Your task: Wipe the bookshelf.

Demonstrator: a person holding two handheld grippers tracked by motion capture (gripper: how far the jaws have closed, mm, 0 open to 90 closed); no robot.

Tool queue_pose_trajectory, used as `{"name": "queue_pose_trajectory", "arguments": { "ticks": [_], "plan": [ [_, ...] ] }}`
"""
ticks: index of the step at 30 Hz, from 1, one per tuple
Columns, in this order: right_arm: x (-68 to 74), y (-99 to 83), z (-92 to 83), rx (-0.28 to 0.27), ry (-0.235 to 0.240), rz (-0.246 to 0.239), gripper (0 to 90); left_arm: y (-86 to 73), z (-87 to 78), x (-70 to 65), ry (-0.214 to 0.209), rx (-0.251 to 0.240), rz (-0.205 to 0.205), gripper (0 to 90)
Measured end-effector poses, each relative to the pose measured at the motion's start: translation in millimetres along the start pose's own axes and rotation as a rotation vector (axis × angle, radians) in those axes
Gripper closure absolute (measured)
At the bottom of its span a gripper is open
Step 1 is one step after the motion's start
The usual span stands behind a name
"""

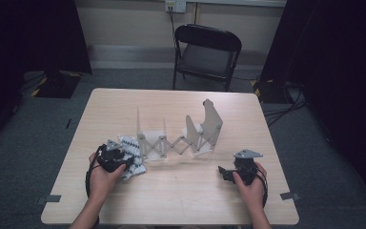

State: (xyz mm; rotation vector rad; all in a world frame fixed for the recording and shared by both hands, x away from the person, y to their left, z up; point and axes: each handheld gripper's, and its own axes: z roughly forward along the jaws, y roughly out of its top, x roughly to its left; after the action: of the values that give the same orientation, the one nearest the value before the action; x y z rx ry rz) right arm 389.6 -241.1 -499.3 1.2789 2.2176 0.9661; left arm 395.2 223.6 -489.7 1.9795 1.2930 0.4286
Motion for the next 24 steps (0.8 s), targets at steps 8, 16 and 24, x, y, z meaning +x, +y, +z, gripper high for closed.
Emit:
{"name": "queue_pose_trajectory", "arguments": {
  "ticks": [8,16,24],
  "plan": [
    [0.0,0.0,0.0,0.000,0.000,0.000,13.9,-5.2,0.6,-5.8,-0.033,-0.036,0.006,71.1],
    [-0.1,0.1,0.1,0.001,0.001,0.000,13.9,-5.0,0.2,-10.9,-0.027,-0.037,0.002,75.6],
    [0.0,0.2,0.2,0.001,0.001,0.001,13.9,9.3,-13.7,-11.9,-0.020,0.024,-0.002,77.4]
  ]
}}
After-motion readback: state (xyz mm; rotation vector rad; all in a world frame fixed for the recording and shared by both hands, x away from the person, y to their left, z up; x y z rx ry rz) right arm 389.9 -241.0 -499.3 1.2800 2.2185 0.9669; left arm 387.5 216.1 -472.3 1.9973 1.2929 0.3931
